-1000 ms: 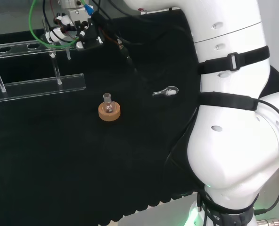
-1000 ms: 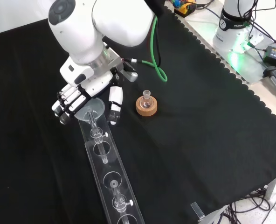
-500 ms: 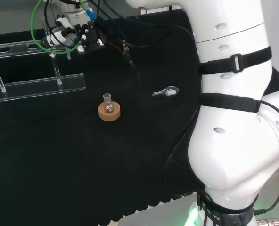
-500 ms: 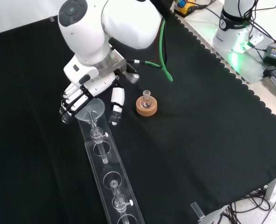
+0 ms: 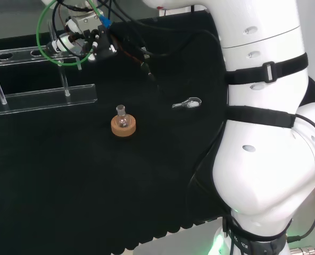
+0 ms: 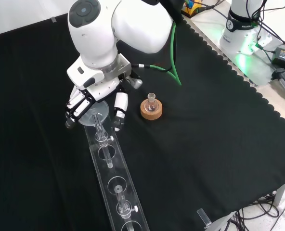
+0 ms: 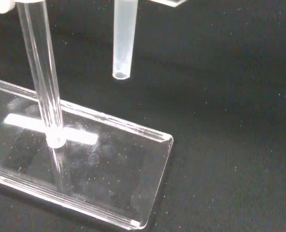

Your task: Pick up the funnel from the transparent funnel stand.

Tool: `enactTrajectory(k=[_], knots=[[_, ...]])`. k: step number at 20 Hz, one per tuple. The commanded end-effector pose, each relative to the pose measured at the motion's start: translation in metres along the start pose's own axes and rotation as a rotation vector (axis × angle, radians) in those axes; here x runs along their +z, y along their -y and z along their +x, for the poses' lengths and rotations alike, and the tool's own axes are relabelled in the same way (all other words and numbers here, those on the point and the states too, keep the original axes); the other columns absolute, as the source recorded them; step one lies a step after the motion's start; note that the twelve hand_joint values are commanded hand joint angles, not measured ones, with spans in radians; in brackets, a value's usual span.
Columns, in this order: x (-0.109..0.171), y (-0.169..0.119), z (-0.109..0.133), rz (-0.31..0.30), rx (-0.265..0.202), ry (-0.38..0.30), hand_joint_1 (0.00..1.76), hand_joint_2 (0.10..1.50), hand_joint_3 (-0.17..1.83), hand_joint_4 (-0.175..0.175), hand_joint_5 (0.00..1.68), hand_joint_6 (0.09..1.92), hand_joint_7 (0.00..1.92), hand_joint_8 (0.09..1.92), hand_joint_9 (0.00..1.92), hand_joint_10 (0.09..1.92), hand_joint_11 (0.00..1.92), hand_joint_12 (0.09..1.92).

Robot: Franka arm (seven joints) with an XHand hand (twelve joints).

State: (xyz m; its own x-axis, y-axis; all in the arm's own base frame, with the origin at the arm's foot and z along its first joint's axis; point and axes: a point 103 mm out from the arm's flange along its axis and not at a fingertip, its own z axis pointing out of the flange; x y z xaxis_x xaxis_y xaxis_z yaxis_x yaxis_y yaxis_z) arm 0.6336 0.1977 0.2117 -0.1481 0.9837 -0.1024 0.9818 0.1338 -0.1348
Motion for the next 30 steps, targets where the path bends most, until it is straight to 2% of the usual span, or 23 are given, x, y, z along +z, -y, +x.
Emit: enactTrajectory(k=[1, 4, 7, 8, 10, 12, 14, 17, 20, 24, 27, 30], knots=[[0.002, -0.001, 0.003, -0.035, 0.004, 0.013, 0.05, 0.87, 0.05, -0.038, 0.38, 0.09, 0.25, 1.22, 0.72, 1.15, 1.05, 1.28], [-0.002, 0.000, 0.005, -0.086, 0.005, 0.045, 0.16, 0.90, 0.07, -0.074, 0.42, 0.09, 0.36, 1.31, 0.95, 1.16, 1.33, 1.17], [-0.005, 0.002, 0.006, -0.154, 0.005, 0.072, 0.31, 0.91, 0.08, -0.106, 0.46, 0.15, 0.46, 1.39, 1.11, 1.18, 1.50, 1.13], [-0.007, 0.004, 0.006, -0.193, 0.002, 0.084, 0.39, 0.92, 0.08, -0.130, 0.45, 0.26, 0.54, 1.42, 1.20, 1.19, 1.60, 1.12], [-0.009, 0.005, 0.006, -0.230, -0.002, 0.097, 0.51, 0.94, 0.10, -0.162, 0.38, 0.59, 0.64, 1.48, 1.32, 1.21, 1.73, 1.10], [-0.010, 0.007, 0.005, -0.271, -0.003, 0.112, 0.61, 0.95, 0.11, -0.173, 0.34, 0.84, 0.74, 1.53, 1.41, 1.23, 1.83, 1.10], [-0.012, 0.008, 0.005, -0.307, -0.007, 0.122, 0.68, 0.95, 0.11, -0.175, 0.39, 0.96, 0.81, 1.56, 1.47, 1.24, 1.88, 1.12], [-0.016, 0.010, 0.004, -0.372, -0.023, 0.132, 0.77, 0.96, 0.12, -0.175, 0.52, 1.02, 0.92, 1.56, 1.55, 1.22, 1.91, 1.14], [-0.026, 0.013, 0.005, -0.421, -0.031, 0.135, 0.84, 0.96, 0.13, -0.175, 0.65, 1.00, 1.04, 1.51, 1.64, 1.20, 1.92, 1.19], [-0.059, 0.018, 0.001, -0.475, -0.019, 0.123, 0.92, 0.95, 0.15, -0.175, 0.76, 0.98, 1.15, 1.47, 1.71, 1.17, 1.92, 1.24], [-0.094, 0.029, -0.015, -0.517, 0.009, 0.085, 0.95, 0.94, 0.16, -0.175, 0.81, 0.96, 1.19, 1.44, 1.73, 1.15, 1.92, 1.26], [-0.125, 0.045, -0.041, -0.546, 0.042, 0.044, 0.97, 0.94, 0.17, -0.175, 0.84, 0.95, 1.21, 1.42, 1.75, 1.15, 1.92, 1.27]])
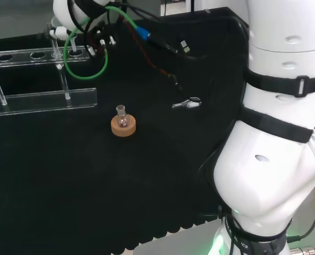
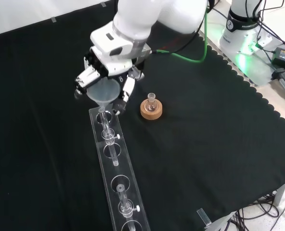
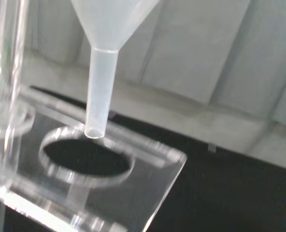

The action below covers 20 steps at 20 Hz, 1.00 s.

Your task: Pick up the funnel from the transparent funnel stand.

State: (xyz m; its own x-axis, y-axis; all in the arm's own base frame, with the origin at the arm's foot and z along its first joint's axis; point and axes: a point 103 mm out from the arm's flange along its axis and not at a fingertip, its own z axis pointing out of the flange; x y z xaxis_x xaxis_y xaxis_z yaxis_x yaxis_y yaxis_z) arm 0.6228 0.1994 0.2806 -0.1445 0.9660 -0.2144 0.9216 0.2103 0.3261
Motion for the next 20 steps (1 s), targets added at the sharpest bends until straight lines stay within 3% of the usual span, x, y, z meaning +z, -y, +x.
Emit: enactTrajectory(k=[1, 3, 8, 12, 16, 18, 20], knots=[[-0.077, 0.002, -0.063, -0.086, 0.082, -0.059, 0.97, 0.94, 0.17, -0.175, 0.85, 0.95, 1.22, 1.42, 1.75, 1.15, 1.92, 1.27], [-0.107, 0.010, -0.094, -0.098, 0.094, -0.055, 0.97, 0.93, 0.18, -0.175, 0.86, 0.94, 1.23, 1.40, 1.76, 1.14, 1.92, 1.28], [-0.153, 0.029, -0.136, -0.100, 0.089, -0.117, 0.98, 0.93, 0.19, -0.175, 0.88, 0.93, 1.25, 1.39, 1.77, 1.14, 1.92, 1.29], [-0.166, 0.031, -0.158, -0.096, 0.113, -0.173, 0.99, 0.92, 0.21, -0.175, 0.89, 0.92, 1.26, 1.38, 1.78, 1.14, 1.92, 1.31], [-0.163, 0.025, -0.164, -0.101, 0.121, -0.210, 0.99, 0.92, 0.22, -0.175, 0.91, 0.92, 1.28, 1.37, 1.78, 1.14, 1.92, 1.32], [-0.161, 0.022, -0.160, -0.101, 0.119, -0.203, 1.05, 0.99, 0.16, -0.069, 0.98, 0.95, 1.28, 1.37, 1.80, 1.14, 1.92, 1.33], [-0.160, 0.022, -0.158, -0.099, 0.117, -0.199, 1.08, 1.03, 0.13, -0.021, 1.01, 0.96, 1.28, 1.36, 1.81, 1.13, 1.92, 1.33]])
